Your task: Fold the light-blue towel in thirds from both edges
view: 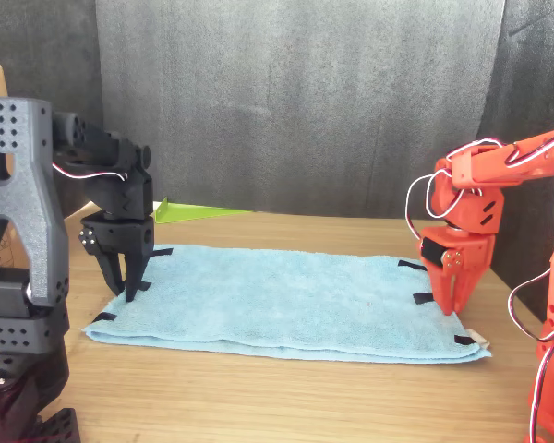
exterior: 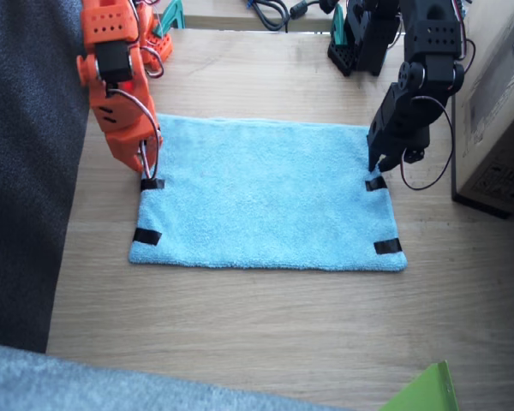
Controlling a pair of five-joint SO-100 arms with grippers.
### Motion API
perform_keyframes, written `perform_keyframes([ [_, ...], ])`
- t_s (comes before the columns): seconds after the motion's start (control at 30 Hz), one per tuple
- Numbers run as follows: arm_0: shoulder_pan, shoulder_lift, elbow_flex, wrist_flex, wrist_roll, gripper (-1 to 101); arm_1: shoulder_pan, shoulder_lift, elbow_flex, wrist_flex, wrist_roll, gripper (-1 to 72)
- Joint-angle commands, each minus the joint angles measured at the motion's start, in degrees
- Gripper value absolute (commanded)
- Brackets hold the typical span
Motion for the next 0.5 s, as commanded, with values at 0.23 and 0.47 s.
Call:
perform_keyframes([
  [0.23,-0.26,1.32,1.58,0.18,0.79,0,1.85,4.92,0.44,1.49,0.62,0.3],
  [0.47,-0.44,1.58,1.76,0.00,0.79,0,3.52,7.91,-1.23,4.31,1.23,0.3],
])
